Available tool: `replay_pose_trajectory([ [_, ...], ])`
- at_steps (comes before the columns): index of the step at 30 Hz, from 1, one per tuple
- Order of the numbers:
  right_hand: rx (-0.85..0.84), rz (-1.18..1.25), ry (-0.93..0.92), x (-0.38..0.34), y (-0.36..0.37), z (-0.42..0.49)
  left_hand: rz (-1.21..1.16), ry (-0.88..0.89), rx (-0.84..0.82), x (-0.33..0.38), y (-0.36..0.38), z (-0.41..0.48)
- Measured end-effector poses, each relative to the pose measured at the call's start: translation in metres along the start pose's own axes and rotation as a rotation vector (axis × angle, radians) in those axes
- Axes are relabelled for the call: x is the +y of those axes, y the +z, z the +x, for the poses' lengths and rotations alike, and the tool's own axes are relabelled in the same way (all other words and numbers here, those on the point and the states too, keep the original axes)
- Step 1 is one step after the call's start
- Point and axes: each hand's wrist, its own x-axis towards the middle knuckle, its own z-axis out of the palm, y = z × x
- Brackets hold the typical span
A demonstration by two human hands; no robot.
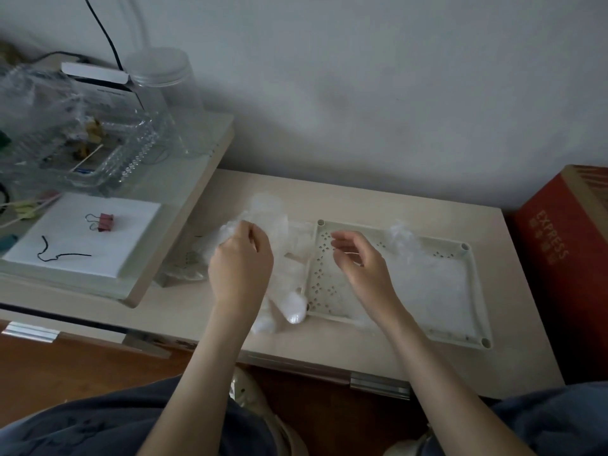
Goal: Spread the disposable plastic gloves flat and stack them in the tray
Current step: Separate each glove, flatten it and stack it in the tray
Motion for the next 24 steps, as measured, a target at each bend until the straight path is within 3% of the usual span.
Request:
replay_pose_trajectory([
  [3, 0.051, 0.221, -0.033, -0.002, 0.003, 0.002, -0.362, -0.001, 0.122, 0.029, -0.017, -0.006],
  [6, 0.011, 0.499, 0.053, -0.003, 0.001, 0.007, -0.933, -0.222, -0.064, 0.056, -0.017, -0.009],
  [9, -0.227, 0.674, 0.183, -0.007, -0.012, 0.007, -1.364, -0.488, -0.34, 0.059, 0.002, -0.008],
  [11, -0.35, 0.763, 0.284, -0.01, -0.022, 0.005, -1.421, -0.447, -0.446, 0.058, 0.014, -0.012],
  [13, -0.321, 0.856, 0.376, -0.009, -0.038, 0.002, -1.424, -0.297, -0.575, 0.059, 0.026, -0.021],
  [16, -0.26, 0.846, 0.367, -0.001, -0.061, -0.003, -1.594, -0.278, -0.704, 0.065, 0.032, -0.028],
  [18, -0.229, 0.8, 0.346, 0.007, -0.075, -0.005, -1.642, -0.355, -0.756, 0.067, 0.042, -0.03],
  [22, -0.02, 0.694, 0.281, 0.023, -0.097, -0.005, -1.41, -0.524, -0.81, 0.074, 0.06, -0.033],
  [24, 0.073, 0.533, 0.251, 0.025, -0.108, -0.006, -1.359, -0.723, -0.862, 0.069, 0.064, -0.027],
])
